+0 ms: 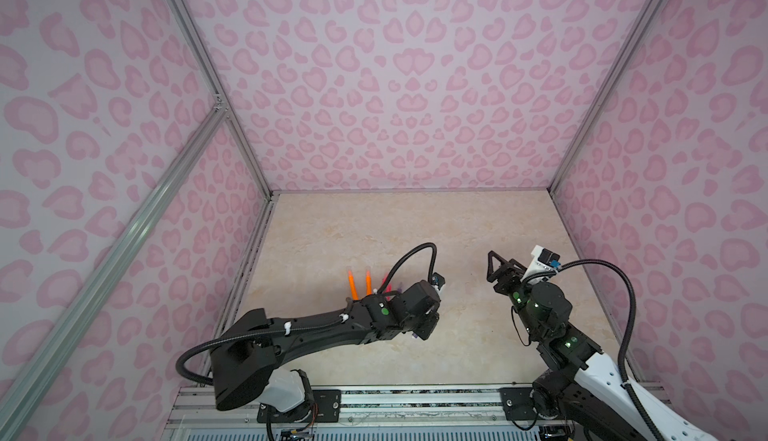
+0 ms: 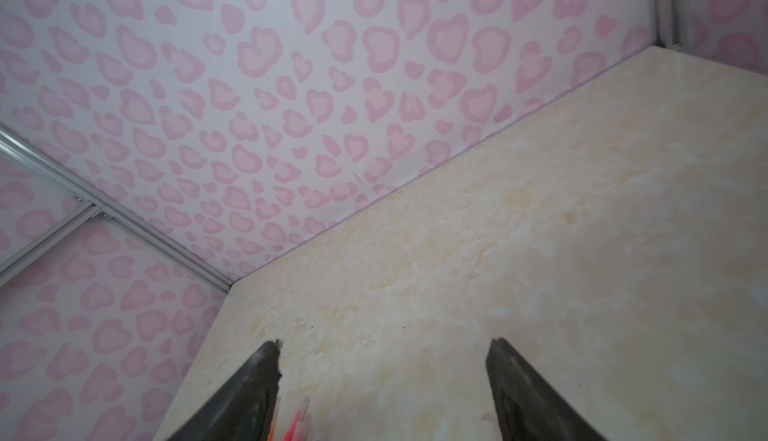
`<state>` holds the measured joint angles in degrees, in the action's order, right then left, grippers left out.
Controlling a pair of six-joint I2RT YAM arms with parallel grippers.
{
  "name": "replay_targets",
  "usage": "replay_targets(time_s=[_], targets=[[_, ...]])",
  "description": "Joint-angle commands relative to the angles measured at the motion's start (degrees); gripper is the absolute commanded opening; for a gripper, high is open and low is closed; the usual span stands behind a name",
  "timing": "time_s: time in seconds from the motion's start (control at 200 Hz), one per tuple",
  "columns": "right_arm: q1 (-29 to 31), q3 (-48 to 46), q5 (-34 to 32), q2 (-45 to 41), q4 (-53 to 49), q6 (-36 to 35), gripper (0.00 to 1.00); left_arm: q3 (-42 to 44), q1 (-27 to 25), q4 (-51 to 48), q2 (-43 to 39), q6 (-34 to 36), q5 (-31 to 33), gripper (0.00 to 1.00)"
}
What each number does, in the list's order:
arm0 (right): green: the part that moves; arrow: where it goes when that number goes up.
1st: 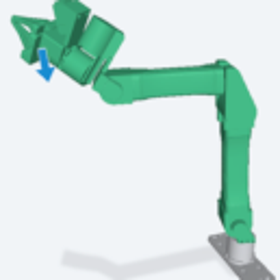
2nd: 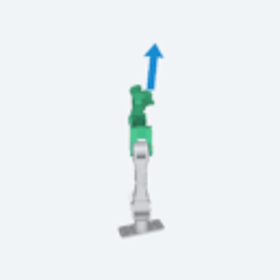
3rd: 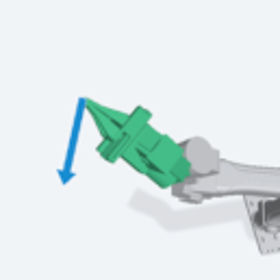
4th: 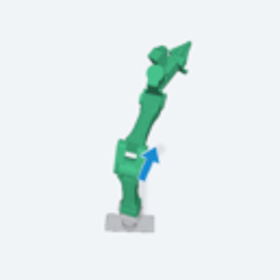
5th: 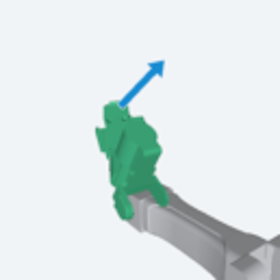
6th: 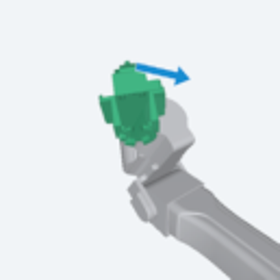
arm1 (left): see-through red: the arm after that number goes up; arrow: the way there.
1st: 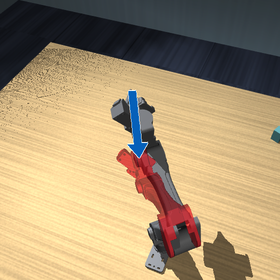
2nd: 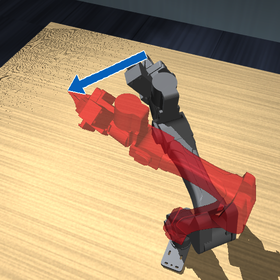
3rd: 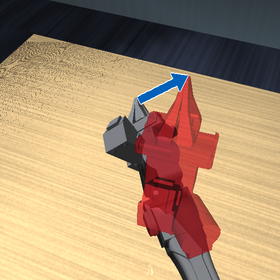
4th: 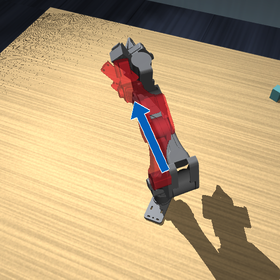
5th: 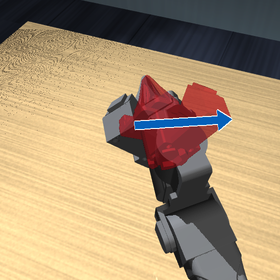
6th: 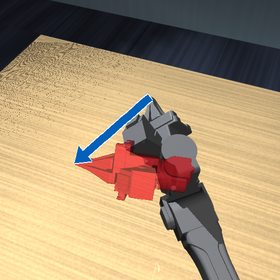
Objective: Insert the pens into the pen caps
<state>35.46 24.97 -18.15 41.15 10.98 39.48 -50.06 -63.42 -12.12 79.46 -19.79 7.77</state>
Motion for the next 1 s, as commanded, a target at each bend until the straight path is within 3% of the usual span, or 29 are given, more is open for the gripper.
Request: replay_targets(time_s=[0.0, 0.245, 0.43, 0.995], targets=[[6.3, 3.0, -2.7, 6.4, 4.9, 1.7, 0.73, 5.0, 0.1, 10.3, -6.7, 1.1, 4.4, 0.03], [18.3, 2.6, -4.5, 15.6, 14.8, 6.8, 0.63, 9.6, 0.0, 14.2, -13.7, 0.5, 7.1, 0.03], [26.1, 2.4, -8.5, 17.0, 18.7, 5.5, 0.61, 9.1, 0.1, 13.2, -13.8, 0.3, 8.1, 0.03], [27.7, 1.4, -3.4, 22.9, 22.1, 11.0, 0.61, 9.8, 0.1, 13.4, -16.5, 0.7, 7.2, 0.03]])
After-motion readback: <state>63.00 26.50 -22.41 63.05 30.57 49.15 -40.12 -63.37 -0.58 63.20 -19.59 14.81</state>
